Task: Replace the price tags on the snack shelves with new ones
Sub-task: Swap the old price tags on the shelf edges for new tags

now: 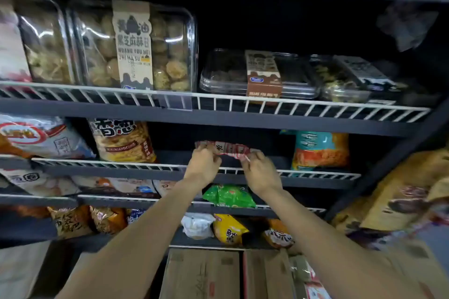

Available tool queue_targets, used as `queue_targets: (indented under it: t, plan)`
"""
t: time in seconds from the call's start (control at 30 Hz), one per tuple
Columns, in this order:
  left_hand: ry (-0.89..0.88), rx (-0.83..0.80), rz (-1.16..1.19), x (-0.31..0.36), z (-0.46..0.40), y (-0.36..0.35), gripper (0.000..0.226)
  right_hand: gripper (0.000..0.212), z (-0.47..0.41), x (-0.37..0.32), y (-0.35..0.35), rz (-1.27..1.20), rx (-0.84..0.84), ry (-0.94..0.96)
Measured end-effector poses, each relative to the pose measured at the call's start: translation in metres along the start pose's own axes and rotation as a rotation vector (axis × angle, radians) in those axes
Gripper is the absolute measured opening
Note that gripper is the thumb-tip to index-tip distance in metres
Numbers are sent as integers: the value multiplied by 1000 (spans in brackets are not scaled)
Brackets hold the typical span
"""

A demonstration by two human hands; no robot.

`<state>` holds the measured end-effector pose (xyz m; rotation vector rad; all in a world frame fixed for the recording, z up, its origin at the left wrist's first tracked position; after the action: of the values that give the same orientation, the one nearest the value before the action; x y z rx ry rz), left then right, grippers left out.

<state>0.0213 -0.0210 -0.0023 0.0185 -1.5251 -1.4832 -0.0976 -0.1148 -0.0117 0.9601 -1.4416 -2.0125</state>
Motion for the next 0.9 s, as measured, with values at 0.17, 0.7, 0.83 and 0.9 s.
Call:
queue_targets:
  t: [0.17,0.7,0.83,0.9]
  plan:
    - [35,40,-136,-21,-41,-11,33,37,-36,14,-15,-34,75,-92]
    - [446,0,-135,-31,-100,-21,68,47,-88,26,-19,-304,8,-339]
    - [350,-36,-129,-29,-105,-24,64,56,-90,20,-17,-342,-33,-360]
    - [317,-69,-113,-27,-105,-25,58,56,-93,15,-18,-345,-44,-344]
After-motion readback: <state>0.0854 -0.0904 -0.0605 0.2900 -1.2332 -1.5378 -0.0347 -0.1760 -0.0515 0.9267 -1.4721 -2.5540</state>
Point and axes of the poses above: each hand's wrist, its own z-axis away from the middle knuckle, its own y-axis out of the back of the hand, x = y × z, the point moved 3 cm from there along -z, towards the middle knuckle, and after that the axes turned 10 degrees about -x, right-handed, at the moved point
